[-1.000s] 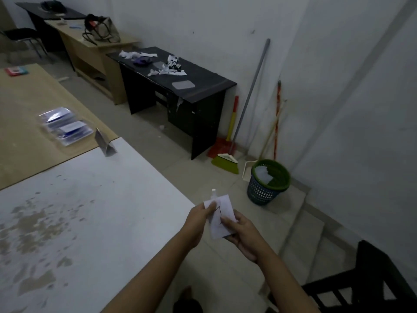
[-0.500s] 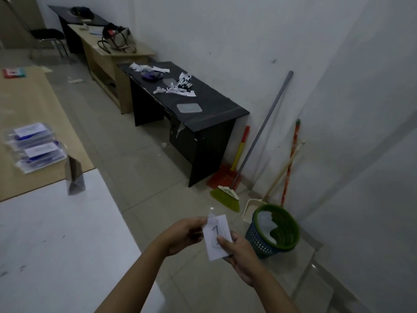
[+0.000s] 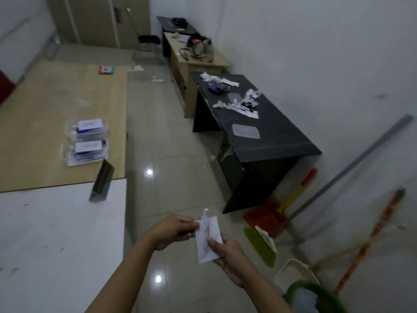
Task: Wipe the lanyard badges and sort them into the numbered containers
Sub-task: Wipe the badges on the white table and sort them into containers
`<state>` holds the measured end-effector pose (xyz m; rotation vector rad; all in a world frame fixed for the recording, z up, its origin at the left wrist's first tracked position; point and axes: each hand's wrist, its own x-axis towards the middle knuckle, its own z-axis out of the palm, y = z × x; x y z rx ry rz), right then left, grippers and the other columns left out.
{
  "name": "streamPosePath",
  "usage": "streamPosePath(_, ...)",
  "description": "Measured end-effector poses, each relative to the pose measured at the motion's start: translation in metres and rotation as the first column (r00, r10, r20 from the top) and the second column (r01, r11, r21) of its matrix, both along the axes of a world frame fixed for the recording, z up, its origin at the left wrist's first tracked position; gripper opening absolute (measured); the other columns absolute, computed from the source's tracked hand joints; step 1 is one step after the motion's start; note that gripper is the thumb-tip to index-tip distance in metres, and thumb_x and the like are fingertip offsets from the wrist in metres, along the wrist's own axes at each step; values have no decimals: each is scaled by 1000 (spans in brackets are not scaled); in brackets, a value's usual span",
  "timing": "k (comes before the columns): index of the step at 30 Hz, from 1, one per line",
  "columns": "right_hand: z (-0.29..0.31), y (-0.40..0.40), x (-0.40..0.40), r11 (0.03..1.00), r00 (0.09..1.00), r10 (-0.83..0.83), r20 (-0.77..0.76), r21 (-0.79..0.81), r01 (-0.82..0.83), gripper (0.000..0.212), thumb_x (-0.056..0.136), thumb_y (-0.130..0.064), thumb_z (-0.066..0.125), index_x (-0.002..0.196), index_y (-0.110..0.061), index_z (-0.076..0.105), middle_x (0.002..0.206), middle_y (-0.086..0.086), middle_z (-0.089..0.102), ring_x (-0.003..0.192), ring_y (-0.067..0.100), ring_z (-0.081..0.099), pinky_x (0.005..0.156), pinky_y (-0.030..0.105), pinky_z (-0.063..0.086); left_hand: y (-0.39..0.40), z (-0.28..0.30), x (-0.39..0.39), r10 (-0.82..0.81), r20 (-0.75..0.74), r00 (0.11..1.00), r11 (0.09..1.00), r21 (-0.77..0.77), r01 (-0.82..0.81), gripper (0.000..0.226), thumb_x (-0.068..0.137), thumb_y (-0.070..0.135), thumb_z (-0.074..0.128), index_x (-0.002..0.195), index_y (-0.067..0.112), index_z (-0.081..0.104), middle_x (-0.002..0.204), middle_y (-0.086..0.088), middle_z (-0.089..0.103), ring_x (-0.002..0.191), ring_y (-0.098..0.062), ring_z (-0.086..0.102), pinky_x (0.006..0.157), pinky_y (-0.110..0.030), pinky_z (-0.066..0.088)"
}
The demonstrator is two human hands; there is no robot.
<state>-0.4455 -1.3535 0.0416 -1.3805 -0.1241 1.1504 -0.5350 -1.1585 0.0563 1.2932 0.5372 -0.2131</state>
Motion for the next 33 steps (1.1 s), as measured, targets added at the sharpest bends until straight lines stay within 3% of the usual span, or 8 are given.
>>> streamPosePath(3,7,30,43,993,993,119,24,-11,-118,39,90,-18,66,126,-6,60,116,13,71,105,26,69,82,33,56,21,5,21,189,26,982,980,61,-190,13,85,13,70,89,3,77,90,-13,74,79,-16,70,73,-21,57)
streamPosePath(10,22,108,109,949,949,314,19,5,-314,30,91,-13,65,119,-5,62,110,15,72,103,29,68,81,33,58,63,13,47,472,85,877,879,37,-476,18,88,16,67,100,4,74,101,-8,75,97,-20,71,79,-22,56)
streamPosePath(13,25,155,126,919,919,393,29,11,-393,28,91,-11,64,118,-5,63,108,15,73,100,27,69,78,31,58,95,9,53,543,77,836,839,-23,-543,22,92,17,63,109,6,71,108,-10,73,103,-22,69,84,-25,56)
streamPosePath(17,17,232,147,885,884,465,55,-7,-465,28,92,-11,64,119,-5,63,111,16,72,100,28,68,81,35,58,153,4,60,660,34,750,748,-118,-653,26,82,18,70,105,5,71,106,-15,73,100,-23,71,73,-21,57)
streamPosePath(20,13,298,159,848,844,529,86,-13,-530,28,91,-14,65,119,-8,64,111,14,72,103,30,68,84,38,57,209,-1,62,711,12,703,696,-148,-702,38,76,19,73,106,-3,68,110,-21,70,107,-31,67,85,-33,58)
streamPosePath(23,13,362,163,805,795,593,128,-52,-591,27,91,-16,66,117,-10,65,110,12,72,103,30,68,88,41,57,258,0,61,745,-24,666,654,-166,-738,18,89,12,64,101,-2,65,113,-21,69,111,-31,65,87,-34,57)
streamPosePath(27,12,444,164,757,742,652,157,-72,-650,28,89,-17,69,117,-10,65,106,10,74,98,27,70,82,38,59,317,0,55,806,-7,592,575,-223,-787,25,95,9,55,116,-3,63,117,-20,68,112,-29,65,97,-38,53)
streamPosePath(33,-2,545,159,640,627,767,139,-90,-763,24,88,-15,71,112,-11,68,104,9,75,97,26,71,85,40,59,380,-1,41,924,-82,373,337,-283,-898,21,91,4,61,107,-9,61,112,-23,69,105,-30,68,83,-32,59)
